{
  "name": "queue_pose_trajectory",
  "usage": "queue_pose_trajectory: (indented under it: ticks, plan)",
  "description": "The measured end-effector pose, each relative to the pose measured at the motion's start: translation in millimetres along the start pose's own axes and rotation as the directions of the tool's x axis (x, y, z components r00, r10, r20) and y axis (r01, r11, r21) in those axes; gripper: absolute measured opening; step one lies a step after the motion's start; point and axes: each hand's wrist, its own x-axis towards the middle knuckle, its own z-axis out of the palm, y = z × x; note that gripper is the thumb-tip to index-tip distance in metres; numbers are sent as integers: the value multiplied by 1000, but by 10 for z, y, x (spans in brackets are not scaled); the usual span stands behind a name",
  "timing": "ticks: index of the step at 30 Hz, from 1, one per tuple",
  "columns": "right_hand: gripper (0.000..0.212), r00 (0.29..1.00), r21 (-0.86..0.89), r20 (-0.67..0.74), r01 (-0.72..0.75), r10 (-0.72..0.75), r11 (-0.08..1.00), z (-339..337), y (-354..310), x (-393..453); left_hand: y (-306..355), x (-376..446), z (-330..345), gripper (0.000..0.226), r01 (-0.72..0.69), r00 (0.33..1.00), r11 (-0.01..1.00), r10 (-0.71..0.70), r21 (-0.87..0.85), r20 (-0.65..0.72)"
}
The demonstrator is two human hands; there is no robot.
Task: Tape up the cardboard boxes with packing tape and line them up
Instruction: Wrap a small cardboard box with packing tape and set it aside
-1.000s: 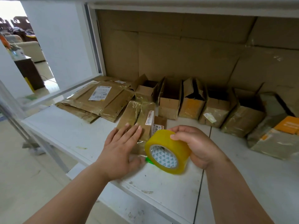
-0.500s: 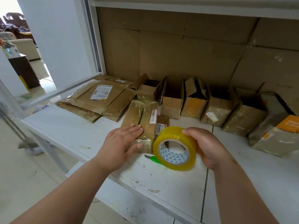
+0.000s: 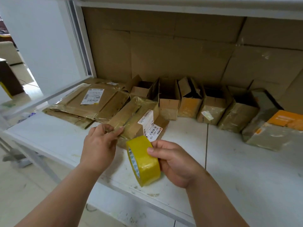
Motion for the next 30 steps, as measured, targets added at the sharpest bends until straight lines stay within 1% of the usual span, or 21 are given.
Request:
queue_pose_trajectory:
  ticks: [2,4,5,6,7,9,11,13,14,15,17,18,20,21,22,23,24,25,26,27,30]
  plan:
    - [52,1000,17,5,-2,2,1000,34,46,2,66,8,-84,45,70,996,997,-67,-43,63]
    - [45,1000,32,21,4,-5,999,39,79,0,145,4,-158,39,226,968,962,-204,-156,145]
    - [42,999,32,32,8,-9,999,37,92,-1,190,0,-193,35,328,940,910,-288,-255,182]
    - [42,999,22,43,13,-14,1000,31,103,-1,243,-18,-221,31,417,907,833,-355,-365,225]
    - [42,998,5,51,20,-20,1000,27,110,-2,298,-51,-242,31,472,882,752,-396,-461,256]
    - [44,997,-19,68,27,-26,999,8,122,-7,434,-127,-295,37,560,827,638,-462,-528,320]
    - [45,996,-30,86,31,-28,999,-16,125,-18,546,-214,-350,45,670,739,512,-520,-537,427]
    - [46,994,-50,104,30,-24,998,-41,123,-34,594,-281,-353,63,759,638,308,-524,-573,564]
    - [46,992,-61,121,29,-21,998,-52,111,-44,589,-299,-339,75,783,599,206,-503,-587,622]
    - [45,990,-74,137,24,-14,997,-69,96,-55,585,-309,-321,86,797,571,128,-480,-590,666]
    - [43,989,-119,145,10,7,993,-124,26,-64,584,-310,-302,94,804,553,54,-434,-592,712]
    - [39,994,-158,112,12,6,987,-149,-25,-53,600,-304,-308,93,804,551,36,-423,-594,720]
    - [18,998,-289,-44,37,-52,957,-197,-102,42,643,-297,-329,90,803,547,21,-422,-596,723]
    - [16,984,-385,-141,45,-106,922,-220,-137,112,668,-294,-343,89,805,541,13,-424,-593,726]
    - [20,959,-513,-209,57,-189,857,-221,-179,189,689,-293,-358,86,807,535,0,-424,-590,731]
    - [23,935,-655,-207,86,-288,750,-215,-213,272,712,-292,-373,83,806,532,-12,-423,-592,733]
    - [29,917,-781,-145,124,-371,612,-203,-234,361,735,-288,-383,78,804,532,-19,-423,-595,733]
    - [37,910,-868,-50,164,-412,468,-201,-248,459,759,-277,-391,71,804,530,-25,-423,-594,735]
    - [45,911,-912,31,194,-410,362,-194,-263,551,776,-267,-399,65,804,526,-33,-424,-593,737]
    - [50,922,-938,76,195,-379,286,-177,-277,625,790,-253,-406,61,806,519,-45,-424,-590,742]
    - [49,942,-986,134,159,-307,58,-124,-271,816,786,-208,-439,62,813,508,-54,-420,-579,752]
